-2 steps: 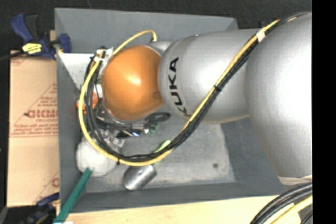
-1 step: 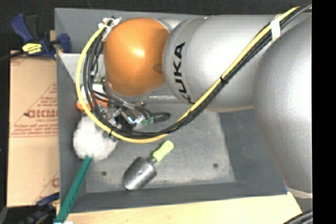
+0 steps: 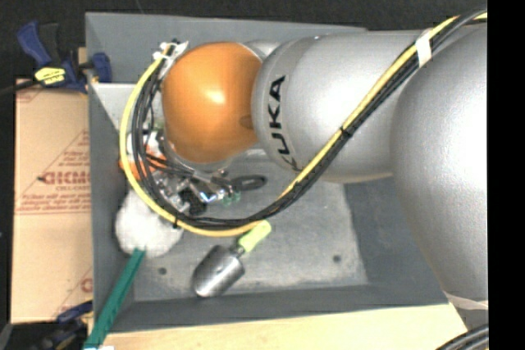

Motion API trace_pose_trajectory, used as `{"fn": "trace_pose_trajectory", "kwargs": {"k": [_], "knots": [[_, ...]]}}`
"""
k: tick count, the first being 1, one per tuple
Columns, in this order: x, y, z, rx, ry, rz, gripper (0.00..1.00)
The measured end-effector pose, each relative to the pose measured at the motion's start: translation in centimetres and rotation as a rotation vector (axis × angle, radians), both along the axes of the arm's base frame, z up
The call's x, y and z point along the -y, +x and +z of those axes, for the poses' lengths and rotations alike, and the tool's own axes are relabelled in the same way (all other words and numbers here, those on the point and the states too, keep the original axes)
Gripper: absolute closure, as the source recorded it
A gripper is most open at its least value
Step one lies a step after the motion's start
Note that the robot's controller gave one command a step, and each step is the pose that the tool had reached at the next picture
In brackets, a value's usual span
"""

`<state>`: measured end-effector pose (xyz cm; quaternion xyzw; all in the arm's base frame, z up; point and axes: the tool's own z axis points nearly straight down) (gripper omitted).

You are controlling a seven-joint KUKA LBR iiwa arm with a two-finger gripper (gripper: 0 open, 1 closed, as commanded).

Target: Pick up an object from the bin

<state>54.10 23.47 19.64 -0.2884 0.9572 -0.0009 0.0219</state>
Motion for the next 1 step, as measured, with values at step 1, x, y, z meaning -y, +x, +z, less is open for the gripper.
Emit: {"fn": "trace_pose_trajectory", "kwargs": {"k": [1], "knots": [[0.15,-0.43,-2.24,-0.001,-0.007,0.138,1.0]]}}
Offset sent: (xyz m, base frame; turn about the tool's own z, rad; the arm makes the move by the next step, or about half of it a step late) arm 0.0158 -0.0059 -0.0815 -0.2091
